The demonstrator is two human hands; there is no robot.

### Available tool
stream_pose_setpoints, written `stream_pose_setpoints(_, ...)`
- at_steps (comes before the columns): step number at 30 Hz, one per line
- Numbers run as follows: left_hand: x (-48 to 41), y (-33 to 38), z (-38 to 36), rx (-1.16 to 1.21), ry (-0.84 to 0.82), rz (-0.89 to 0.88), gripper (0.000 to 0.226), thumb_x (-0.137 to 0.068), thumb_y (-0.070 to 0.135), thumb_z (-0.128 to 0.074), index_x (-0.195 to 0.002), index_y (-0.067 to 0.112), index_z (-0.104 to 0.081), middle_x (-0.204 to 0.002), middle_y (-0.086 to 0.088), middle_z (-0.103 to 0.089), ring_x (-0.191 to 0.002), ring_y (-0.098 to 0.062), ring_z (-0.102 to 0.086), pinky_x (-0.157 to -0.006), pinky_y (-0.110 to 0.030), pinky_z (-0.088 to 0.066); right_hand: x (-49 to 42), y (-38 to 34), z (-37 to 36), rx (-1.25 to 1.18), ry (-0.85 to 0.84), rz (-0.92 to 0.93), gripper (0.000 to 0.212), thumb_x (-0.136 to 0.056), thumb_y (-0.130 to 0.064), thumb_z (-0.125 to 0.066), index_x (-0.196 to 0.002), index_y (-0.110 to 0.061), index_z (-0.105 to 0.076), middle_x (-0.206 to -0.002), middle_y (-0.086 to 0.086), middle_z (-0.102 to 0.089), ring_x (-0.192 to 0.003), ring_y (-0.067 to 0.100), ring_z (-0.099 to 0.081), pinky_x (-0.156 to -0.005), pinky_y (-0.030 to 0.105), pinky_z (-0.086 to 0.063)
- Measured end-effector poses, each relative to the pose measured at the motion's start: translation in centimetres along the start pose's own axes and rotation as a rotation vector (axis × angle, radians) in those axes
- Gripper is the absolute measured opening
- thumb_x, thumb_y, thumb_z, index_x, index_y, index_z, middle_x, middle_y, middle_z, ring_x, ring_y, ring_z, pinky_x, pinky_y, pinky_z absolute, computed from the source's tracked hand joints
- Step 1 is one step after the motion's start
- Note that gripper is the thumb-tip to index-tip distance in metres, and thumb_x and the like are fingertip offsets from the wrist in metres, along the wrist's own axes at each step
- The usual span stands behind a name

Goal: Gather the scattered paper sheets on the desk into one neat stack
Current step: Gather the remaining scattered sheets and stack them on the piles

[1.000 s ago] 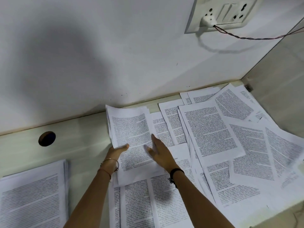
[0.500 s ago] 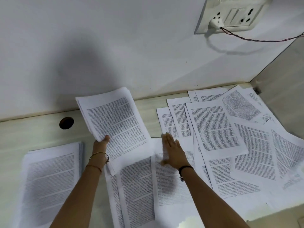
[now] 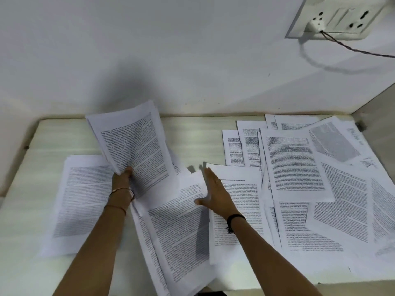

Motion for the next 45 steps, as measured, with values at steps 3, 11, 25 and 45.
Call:
stream_pose_setpoints(3, -0.4, -0.3, 2.3, 0.02, 0.009, -0.012, 0.046, -0.092, 0.012, -0.053, -0.135, 0.0, -0.042, -0.141, -0.014, -0.045, -0.129, -0.031, -0.044, -0.11, -0.034, -0.034, 0.4, 0.3, -1.0, 0.061, -0.089, 0.026, 0.113, -0.071, -0.055, -0.073, -0.153, -0.024, -0.002, -0.161, -0.004, -0.004, -0.148, 0.01, -0.001, -0.119, 0.032, -0.016)
stream_pose_setpoints(11, -0.4, -2.4, 4.9, 0.167, 0.064, 0.092, 0.046, -0.094, 0.015, -0.05, -0.138, 0.005, -0.039, -0.138, -0.008, -0.046, -0.113, -0.024, -0.048, -0.098, -0.027, -0.036, 2.0, 1.5, -4.5, -0.374, -0.372, -0.221, 0.08, -0.052, -0.067, -0.081, -0.116, -0.024, -0.06, -0.118, 0.002, -0.064, -0.107, 0.019, -0.064, -0.096, 0.044, -0.051)
stream_pose_setpoints(25, -2.7, -4.3, 5.3, -0.114, 0.036, 0.214, 0.059, -0.087, 0.025, -0.062, -0.134, -0.004, -0.041, -0.133, -0.013, -0.049, -0.119, -0.035, -0.051, -0.104, -0.046, -0.042, 2.8, 7.0, 5.1, -0.981, 0.416, -0.58, 0.022, -0.089, -0.005, -0.063, -0.109, 0.005, -0.064, -0.099, 0.018, -0.068, -0.086, 0.029, -0.065, -0.064, 0.024, -0.058)
stream_pose_setpoints(45, 3.8, -6.9, -2.7, -0.197, -0.348, 0.177, 0.074, -0.09, 0.054, -0.042, -0.147, 0.014, -0.019, -0.152, -0.005, -0.028, -0.141, -0.024, -0.028, -0.116, -0.037, -0.019, -1.3, 3.1, 2.0, -0.428, 0.287, -0.418, 0.062, -0.091, -0.004, -0.056, -0.146, -0.007, -0.029, -0.099, 0.008, -0.059, -0.093, 0.023, -0.055, -0.078, 0.026, -0.044)
Point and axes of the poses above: each hand's wrist, its own x-axis away from the middle knuckle, its own z-axis out of the back of the hand, y = z × x, the point moved 5 cm from there along -x, towards the middle knuckle
